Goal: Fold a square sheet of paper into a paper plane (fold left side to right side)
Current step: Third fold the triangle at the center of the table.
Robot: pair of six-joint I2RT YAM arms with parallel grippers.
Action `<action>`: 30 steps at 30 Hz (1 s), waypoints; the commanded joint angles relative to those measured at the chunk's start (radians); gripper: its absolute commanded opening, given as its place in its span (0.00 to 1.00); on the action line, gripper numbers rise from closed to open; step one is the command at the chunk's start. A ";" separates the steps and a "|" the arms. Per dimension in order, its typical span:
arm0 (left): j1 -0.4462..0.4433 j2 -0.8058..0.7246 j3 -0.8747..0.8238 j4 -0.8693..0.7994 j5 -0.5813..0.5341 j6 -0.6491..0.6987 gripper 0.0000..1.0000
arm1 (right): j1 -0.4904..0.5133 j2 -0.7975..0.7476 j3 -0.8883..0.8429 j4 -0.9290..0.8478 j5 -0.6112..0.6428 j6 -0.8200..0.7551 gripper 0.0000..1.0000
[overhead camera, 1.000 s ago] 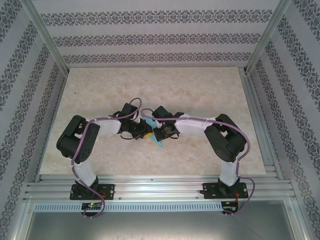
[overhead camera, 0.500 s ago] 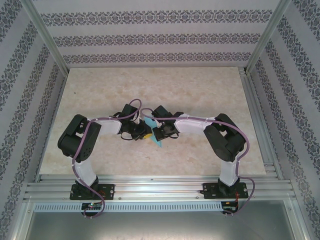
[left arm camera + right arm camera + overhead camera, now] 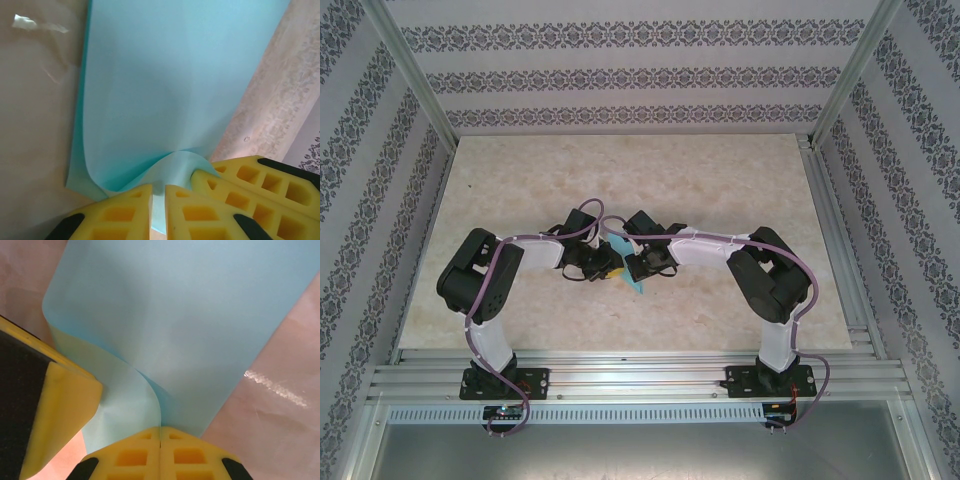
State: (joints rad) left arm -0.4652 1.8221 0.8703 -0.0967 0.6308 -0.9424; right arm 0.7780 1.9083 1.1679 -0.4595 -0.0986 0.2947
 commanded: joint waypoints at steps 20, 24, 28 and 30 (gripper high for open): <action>-0.028 0.044 -0.039 -0.071 -0.112 0.034 0.13 | -0.066 -0.178 -0.094 0.026 -0.032 0.066 0.25; -0.028 0.045 -0.039 -0.076 -0.116 0.034 0.13 | -0.067 -0.239 -0.150 0.053 -0.079 0.090 0.31; -0.030 0.046 -0.035 -0.078 -0.116 0.036 0.13 | -0.059 -0.272 -0.223 0.125 -0.171 0.150 0.37; -0.030 0.046 -0.035 -0.082 -0.118 0.036 0.13 | -0.050 -0.275 -0.249 0.156 -0.196 0.172 0.40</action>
State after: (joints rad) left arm -0.4725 1.8206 0.8684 -0.1013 0.6064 -0.9215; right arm 0.7136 1.6516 0.9565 -0.3748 -0.2234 0.4156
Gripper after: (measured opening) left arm 0.129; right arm 0.389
